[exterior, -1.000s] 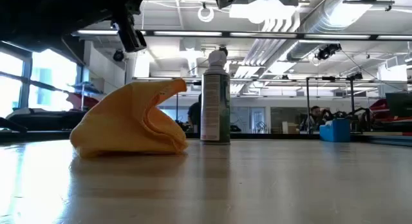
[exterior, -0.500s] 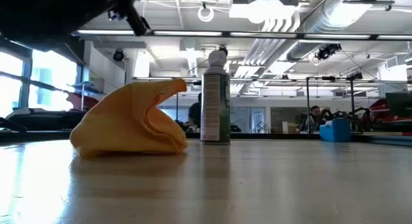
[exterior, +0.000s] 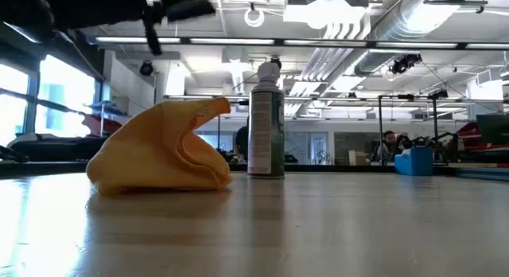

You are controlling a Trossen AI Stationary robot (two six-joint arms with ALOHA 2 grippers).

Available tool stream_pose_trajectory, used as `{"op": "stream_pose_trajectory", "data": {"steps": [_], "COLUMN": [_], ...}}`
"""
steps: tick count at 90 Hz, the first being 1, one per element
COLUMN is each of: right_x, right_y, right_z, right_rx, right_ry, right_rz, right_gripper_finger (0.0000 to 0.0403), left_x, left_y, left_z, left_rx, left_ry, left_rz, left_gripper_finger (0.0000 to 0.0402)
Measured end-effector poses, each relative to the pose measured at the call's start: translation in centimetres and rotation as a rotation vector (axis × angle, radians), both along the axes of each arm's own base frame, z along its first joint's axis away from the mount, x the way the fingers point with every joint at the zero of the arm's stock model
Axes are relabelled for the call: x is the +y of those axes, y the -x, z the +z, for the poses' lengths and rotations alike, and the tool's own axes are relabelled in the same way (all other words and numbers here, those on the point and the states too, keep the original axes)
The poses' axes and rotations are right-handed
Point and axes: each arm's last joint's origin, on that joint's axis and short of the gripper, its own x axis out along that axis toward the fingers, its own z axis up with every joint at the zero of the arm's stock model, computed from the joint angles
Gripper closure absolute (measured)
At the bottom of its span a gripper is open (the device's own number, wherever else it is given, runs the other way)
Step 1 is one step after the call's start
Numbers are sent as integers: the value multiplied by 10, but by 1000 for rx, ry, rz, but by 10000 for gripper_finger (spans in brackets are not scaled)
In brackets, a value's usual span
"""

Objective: Apply microfiber cloth
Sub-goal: Wipe the front of the cellphone with the yellow microfiber cloth

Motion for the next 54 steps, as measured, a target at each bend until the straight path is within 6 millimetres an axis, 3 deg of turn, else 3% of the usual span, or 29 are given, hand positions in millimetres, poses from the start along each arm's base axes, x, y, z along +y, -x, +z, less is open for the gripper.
{"op": "stream_pose_trajectory", "data": {"steps": [12,22,37,54], "right_x": [-21,-40,-56,-70], "right_y": [-2,-11,-31,-54], "right_z": [-7,-31,-74,-110], "right_rx": [7,69,199,192], "right_ry": [-349,-566,-661,-723], "right_rz": [-155,-291,-319,-328], "right_gripper_finger": [229,229,229,229], "left_x": [-9,-21,-27,-36], "left_y": [21,42,70,68], "left_z": [4,4,-10,-37], "left_rx": [82,140,302,374], "left_ry": [-25,-41,36,130], "left_rz": [-31,-5,172,191], "left_gripper_finger": [393,393,393,392]}}
